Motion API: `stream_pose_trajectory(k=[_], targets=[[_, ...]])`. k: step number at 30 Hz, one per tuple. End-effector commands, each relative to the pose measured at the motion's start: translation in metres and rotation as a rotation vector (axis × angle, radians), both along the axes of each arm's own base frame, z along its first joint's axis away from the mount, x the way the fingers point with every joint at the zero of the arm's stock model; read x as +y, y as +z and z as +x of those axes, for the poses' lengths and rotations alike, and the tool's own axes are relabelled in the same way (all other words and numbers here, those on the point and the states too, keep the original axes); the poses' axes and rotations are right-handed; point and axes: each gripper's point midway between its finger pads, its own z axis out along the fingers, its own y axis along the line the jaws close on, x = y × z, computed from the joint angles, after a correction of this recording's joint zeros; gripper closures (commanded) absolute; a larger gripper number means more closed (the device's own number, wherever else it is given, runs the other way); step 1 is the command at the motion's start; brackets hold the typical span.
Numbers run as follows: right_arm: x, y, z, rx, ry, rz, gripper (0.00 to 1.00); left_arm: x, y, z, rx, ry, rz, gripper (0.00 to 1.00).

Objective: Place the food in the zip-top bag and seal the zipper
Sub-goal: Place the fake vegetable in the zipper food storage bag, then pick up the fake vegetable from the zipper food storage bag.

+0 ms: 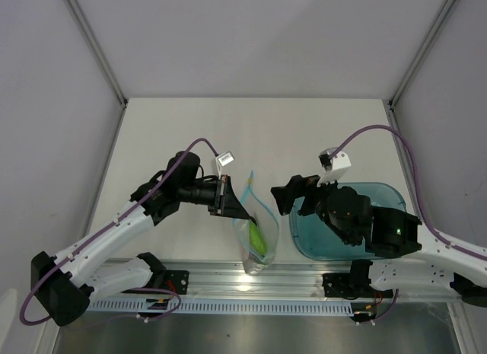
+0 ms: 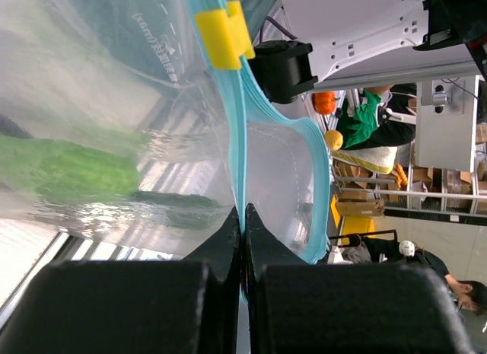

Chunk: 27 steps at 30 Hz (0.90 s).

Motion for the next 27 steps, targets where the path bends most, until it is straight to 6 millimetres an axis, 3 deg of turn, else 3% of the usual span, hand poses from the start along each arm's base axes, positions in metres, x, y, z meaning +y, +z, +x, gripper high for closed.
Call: stream_pose_trajectory(k=[1,4,6,8,9,10,12,13,14,17,24,27], targets=[[-0.041,0.004,0.016,-0.01,-0.206,0.009,0.01,0.004,0.006,0.003,-0.065,0.008,-0.01,0.99],[-0.073,0.015,0.027,-0.019,-0.34,0.1,0.01,0.005,0.012,0.003,-0.096,0.016,-0.021,0.99],[-0.099,0.01,0.037,0.014,-0.45,0.126,0.01,0.006,0.015,0.003,-0.112,0.021,-0.025,1.0],[-0.108,-0.001,0.043,0.062,-0.48,0.105,0.02,0.007,0.015,0.004,-0.121,0.023,-0.021,0.99],[-0.124,-0.006,0.054,0.086,-0.556,0.1,0.02,0.008,0.016,0.003,-0.118,0.023,-0.017,0.99],[-0.129,-0.015,0.059,0.118,-0.577,0.07,0.03,0.008,0.015,0.004,-0.12,0.028,-0.014,0.99],[-0.122,-0.04,0.068,0.239,-0.54,0.03,0.04,0.009,0.014,0.005,-0.111,0.036,0.0,0.99],[-0.141,-0.051,0.079,0.289,-0.612,0.017,0.02,0.01,0.012,0.005,-0.108,0.04,0.006,1.0],[-0.135,-0.066,0.079,0.364,-0.575,0.022,0.02,0.01,0.012,0.005,-0.107,0.04,0.006,0.99],[-0.149,-0.096,0.091,0.483,-0.634,0.045,0.01,0.011,0.01,0.003,-0.102,0.04,0.009,0.99],[-0.174,-0.172,0.091,0.677,-0.762,0.075,0.01,0.015,0.004,0.002,-0.111,0.047,0.032,1.0],[-0.182,-0.186,0.092,0.702,-0.797,0.094,0.01,0.016,0.001,0.002,-0.108,0.047,0.037,0.99]])
